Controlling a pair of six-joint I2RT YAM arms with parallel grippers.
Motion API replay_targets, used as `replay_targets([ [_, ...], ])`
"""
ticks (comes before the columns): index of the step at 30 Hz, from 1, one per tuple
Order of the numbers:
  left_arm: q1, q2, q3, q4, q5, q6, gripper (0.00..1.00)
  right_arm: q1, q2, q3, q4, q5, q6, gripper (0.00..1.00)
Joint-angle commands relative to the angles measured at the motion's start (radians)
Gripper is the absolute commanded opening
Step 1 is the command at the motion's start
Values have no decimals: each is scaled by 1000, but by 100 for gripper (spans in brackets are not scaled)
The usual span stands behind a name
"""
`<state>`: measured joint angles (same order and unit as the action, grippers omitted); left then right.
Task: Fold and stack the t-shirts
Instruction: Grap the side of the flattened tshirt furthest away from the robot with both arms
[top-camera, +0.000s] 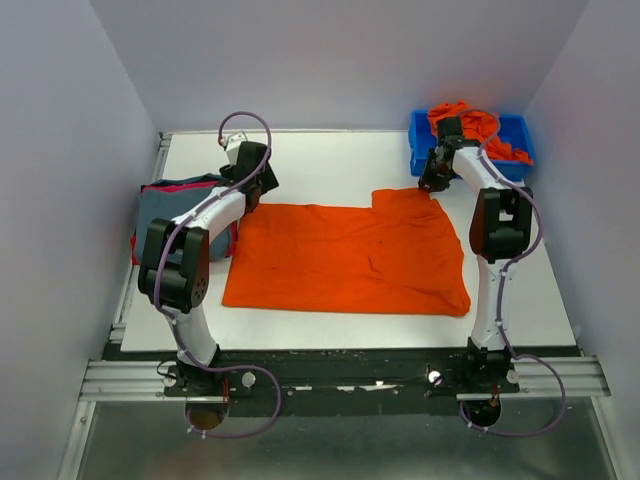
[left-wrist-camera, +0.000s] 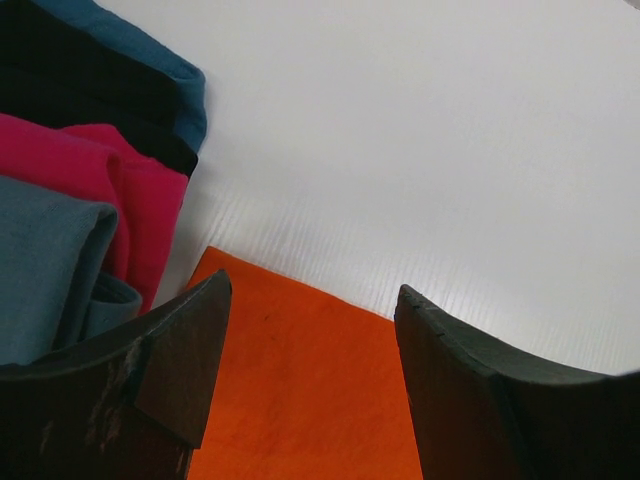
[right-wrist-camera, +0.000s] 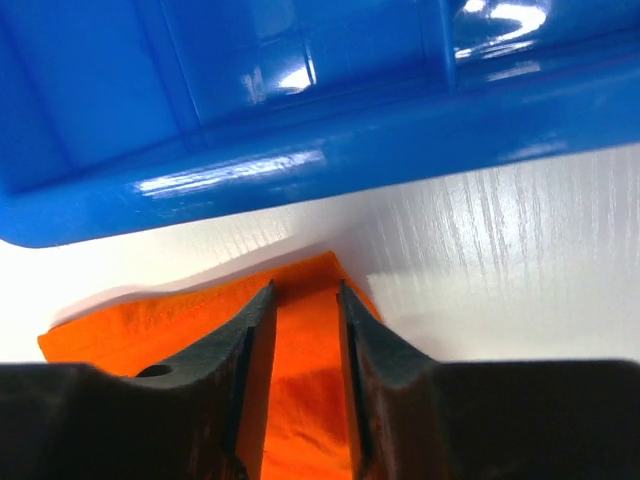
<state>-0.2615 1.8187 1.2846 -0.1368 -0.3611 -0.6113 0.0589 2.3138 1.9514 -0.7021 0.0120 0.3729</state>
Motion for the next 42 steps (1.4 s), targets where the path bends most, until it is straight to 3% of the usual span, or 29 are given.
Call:
replay_targets([
  [1,14,28,32,-17,36,-8,77,-2,25,41,-65,2,12,30],
  [3,18,36,35,-15,42,-10,77,-1,58,79,-98,-4,11,10],
  [4,19,43,38,-15,44,-10,77,-1,74,107,-120,0,14,7],
  [10,30,65,55,-10,47,5,77,1,59,93,-91,9,1,10],
  [12,34,71,62,-7,45,11,77,-1,42,74,-74,29,-2,23],
  [13,38,76,65,-10,45,12,77,-1,29,60,-68,42,3,39],
  [15,38,82,74,-14,47,12,77,1,-8,5,-9,42,-2,57],
  [17,41,87,81,-12,51,12,77,1,-27,-19,7,48,6,62],
  [25,42,90,85,11,82,16,77,1,150,259,-195,46,26,41],
  [42,65,103,87,25,129,38,77,13,144,245,-186,74,61,43],
])
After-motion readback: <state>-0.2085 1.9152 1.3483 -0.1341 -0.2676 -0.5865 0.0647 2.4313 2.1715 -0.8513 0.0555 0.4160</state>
